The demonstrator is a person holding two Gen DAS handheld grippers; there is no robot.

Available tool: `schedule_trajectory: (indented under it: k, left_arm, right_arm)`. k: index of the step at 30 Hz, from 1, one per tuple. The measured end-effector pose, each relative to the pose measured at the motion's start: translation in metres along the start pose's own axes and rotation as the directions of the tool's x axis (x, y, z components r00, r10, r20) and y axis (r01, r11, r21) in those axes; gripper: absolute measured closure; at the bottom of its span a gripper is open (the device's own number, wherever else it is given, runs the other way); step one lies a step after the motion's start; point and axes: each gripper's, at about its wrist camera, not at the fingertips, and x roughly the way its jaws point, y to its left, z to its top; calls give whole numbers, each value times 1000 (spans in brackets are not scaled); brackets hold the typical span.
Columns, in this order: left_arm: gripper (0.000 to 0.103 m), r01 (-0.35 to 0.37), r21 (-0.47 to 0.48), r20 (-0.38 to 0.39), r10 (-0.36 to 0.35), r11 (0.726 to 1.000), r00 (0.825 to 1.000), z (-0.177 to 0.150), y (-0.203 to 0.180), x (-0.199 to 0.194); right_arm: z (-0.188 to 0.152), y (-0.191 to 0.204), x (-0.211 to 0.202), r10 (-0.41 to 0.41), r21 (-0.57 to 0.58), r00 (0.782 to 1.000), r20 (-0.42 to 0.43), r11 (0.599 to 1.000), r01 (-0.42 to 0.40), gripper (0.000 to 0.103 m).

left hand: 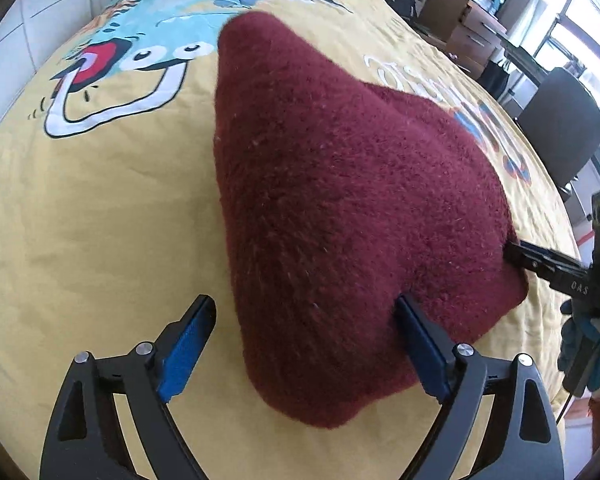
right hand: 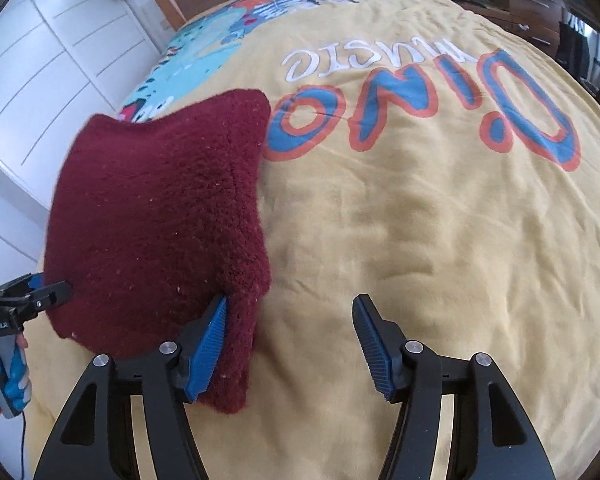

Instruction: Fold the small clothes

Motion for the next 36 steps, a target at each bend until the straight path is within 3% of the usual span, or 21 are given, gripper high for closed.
schedule_trajectory:
  k: [13,23,26,31,36]
  left_arm:
    - [15,-41,-5,85,41,999,996,-23,-16,-54]
    - [15,-62,-63,170,72,996,983,-56,-8,-109]
    - [15,-79,-72,198,91,994,976,-75,-10,-124]
    - [15,-126,-89,257,145,988,955,-111,-14,-148]
    - [12,-182,-100,333,205,978,920,-142,-24,-178]
  right_arm:
    - [-22,-5,-44,-112,54,994,4,992,111,40]
    - [-63,42,-109,-153,17,983,105,988,152,38]
    - [-83,61,-130,-178,12,972,156,984,178,37]
    - [-116,94,-165,-226,-5,942,248,972,235,27]
    - [-142,119,-198,-242,-6,916,320,966,257,22]
